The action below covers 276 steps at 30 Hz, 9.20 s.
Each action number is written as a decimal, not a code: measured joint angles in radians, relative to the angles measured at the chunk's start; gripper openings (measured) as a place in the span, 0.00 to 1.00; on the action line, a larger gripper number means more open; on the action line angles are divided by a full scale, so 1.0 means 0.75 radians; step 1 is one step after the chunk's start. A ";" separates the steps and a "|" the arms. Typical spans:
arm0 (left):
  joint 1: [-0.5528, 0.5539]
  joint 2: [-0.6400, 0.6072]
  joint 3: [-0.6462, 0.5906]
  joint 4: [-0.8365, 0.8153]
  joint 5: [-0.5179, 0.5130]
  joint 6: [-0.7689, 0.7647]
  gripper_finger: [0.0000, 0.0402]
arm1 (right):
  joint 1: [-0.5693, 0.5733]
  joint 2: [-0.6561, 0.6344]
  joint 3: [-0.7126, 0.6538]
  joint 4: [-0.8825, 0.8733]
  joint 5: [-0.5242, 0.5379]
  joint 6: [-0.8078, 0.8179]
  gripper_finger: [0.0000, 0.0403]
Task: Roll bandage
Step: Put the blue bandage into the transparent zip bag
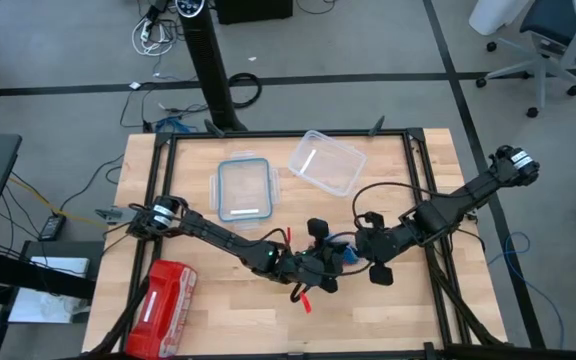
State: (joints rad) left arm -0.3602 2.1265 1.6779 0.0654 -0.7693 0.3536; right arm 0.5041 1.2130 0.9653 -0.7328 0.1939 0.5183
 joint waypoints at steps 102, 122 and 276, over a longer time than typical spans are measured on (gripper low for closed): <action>0.008 0.000 0.001 0.123 -0.028 -0.060 0.00 | 0.282 -0.032 0.016 -0.200 0.309 0.015 0.01; 0.061 -0.001 0.002 -0.111 0.345 -0.338 0.01 | 0.115 -0.083 0.134 -0.406 -0.099 -0.043 0.00; 0.293 0.001 0.265 -0.593 0.858 -0.520 0.00 | 0.504 -0.110 -0.198 -0.242 0.296 0.733 0.23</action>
State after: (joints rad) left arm -0.1402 2.1272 1.8767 -0.3791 -0.1254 -0.0360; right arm 0.8822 1.1305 0.8168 -0.9143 0.4158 1.0677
